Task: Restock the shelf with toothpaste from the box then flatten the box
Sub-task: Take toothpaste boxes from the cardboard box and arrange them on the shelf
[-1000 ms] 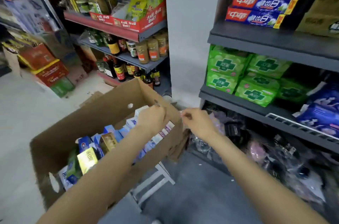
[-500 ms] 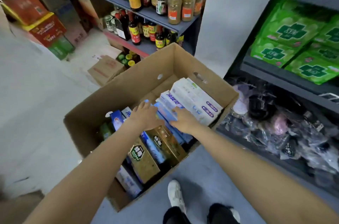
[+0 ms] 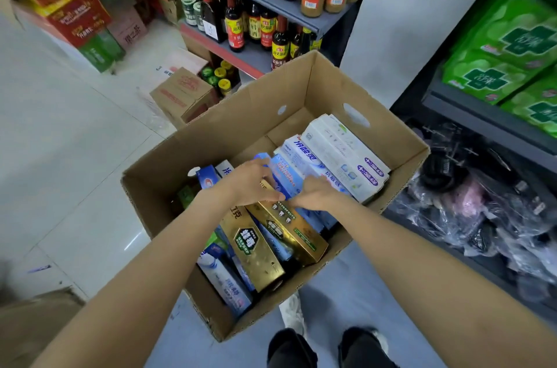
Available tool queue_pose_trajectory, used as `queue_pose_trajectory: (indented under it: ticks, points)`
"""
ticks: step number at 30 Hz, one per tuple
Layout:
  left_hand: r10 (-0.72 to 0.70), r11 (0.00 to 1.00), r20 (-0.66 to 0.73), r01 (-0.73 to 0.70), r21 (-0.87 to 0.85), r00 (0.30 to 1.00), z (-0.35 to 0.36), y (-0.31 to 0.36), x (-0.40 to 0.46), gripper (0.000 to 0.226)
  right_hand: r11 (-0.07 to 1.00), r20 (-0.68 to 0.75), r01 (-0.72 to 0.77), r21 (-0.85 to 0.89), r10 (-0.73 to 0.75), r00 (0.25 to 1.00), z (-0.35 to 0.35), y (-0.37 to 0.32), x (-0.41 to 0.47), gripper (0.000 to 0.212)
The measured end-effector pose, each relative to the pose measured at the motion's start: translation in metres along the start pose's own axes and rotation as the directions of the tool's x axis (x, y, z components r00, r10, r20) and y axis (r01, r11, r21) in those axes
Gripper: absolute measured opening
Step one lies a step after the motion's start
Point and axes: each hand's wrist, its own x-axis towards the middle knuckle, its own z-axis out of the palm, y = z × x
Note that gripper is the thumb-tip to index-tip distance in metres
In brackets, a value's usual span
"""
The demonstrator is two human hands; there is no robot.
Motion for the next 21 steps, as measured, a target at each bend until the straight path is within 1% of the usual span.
queue_pose_trajectory:
  ticks: [1,3,5,6,7,9,10,11,12,14,16,18,19,21]
  points:
    - [-0.002,1.000,0.006,0.002,-0.023,1.000,0.000,0.000,-0.001,0.027,1.000,-0.004,-0.017,-0.020,0.017,1.000,0.000,-0.001,-0.001,0.048]
    - [0.007,0.999,-0.016,-0.008,-0.044,1.000,0.002,-0.001,-0.003,0.026,1.000,-0.004,-0.023,-0.016,0.023,1.000,0.001,0.000,0.001,0.064]
    - [0.017,0.998,-0.055,-0.021,-0.056,0.998,0.005,-0.002,-0.004,0.033,0.999,0.012,-0.045,0.027,0.045,0.999,0.003,0.000,0.003,0.083]
    - [0.018,0.998,-0.068,-0.022,-0.063,0.998,0.005,-0.003,-0.005,0.038,0.998,0.017,-0.045,0.041,0.045,0.999,0.003,0.000,0.003,0.087]
    - [0.020,0.997,-0.080,-0.026,-0.073,0.997,0.006,-0.003,-0.006,0.041,0.997,0.035,-0.057,0.058,0.055,0.998,0.002,0.000,0.003,0.081]
    - [0.015,0.994,-0.126,-0.028,-0.108,0.992,0.006,-0.003,-0.009,0.043,0.988,0.060,-0.050,0.144,0.042,0.997,-0.002,0.005,0.003,0.041]
    - [-0.002,0.991,-0.160,-0.020,-0.134,0.987,0.006,-0.003,-0.010,0.043,0.982,0.070,-0.051,0.183,0.038,0.997,-0.003,0.007,0.003,0.031]
    - [-0.026,0.987,-0.186,-0.004,-0.160,0.982,0.006,-0.003,-0.010,0.044,0.976,0.082,-0.056,0.209,0.040,0.996,-0.003,0.008,0.002,0.030]
    - [-0.051,0.985,-0.196,0.017,-0.173,0.979,0.007,-0.002,-0.011,0.045,0.974,0.095,-0.055,0.222,0.035,0.995,-0.002,0.010,0.001,0.034]
    - [-0.098,0.982,-0.174,0.067,-0.174,0.980,0.008,0.000,-0.010,0.050,0.970,0.104,-0.056,0.235,0.032,0.994,0.001,0.012,0.002,0.049]
    - [-0.130,0.978,-0.148,0.103,-0.180,0.980,0.008,0.004,-0.008,0.054,0.963,0.106,-0.064,0.263,0.038,0.994,0.000,0.013,0.003,0.055]
    - [-0.145,0.976,-0.134,0.120,-0.181,0.980,0.007,0.008,-0.006,0.055,0.966,0.126,-0.077,0.246,0.047,0.991,-0.002,0.013,0.000,0.062]
    - [-0.151,0.976,-0.124,0.127,-0.179,0.981,0.007,0.010,-0.005,0.056,0.970,0.135,-0.080,0.231,0.050,0.990,-0.003,0.014,0.000,0.062]
    - [-0.168,0.973,-0.106,0.147,-0.180,0.980,0.006,0.013,-0.006,0.057,0.979,0.156,-0.088,0.184,0.060,0.986,-0.002,0.012,-0.002,0.056]
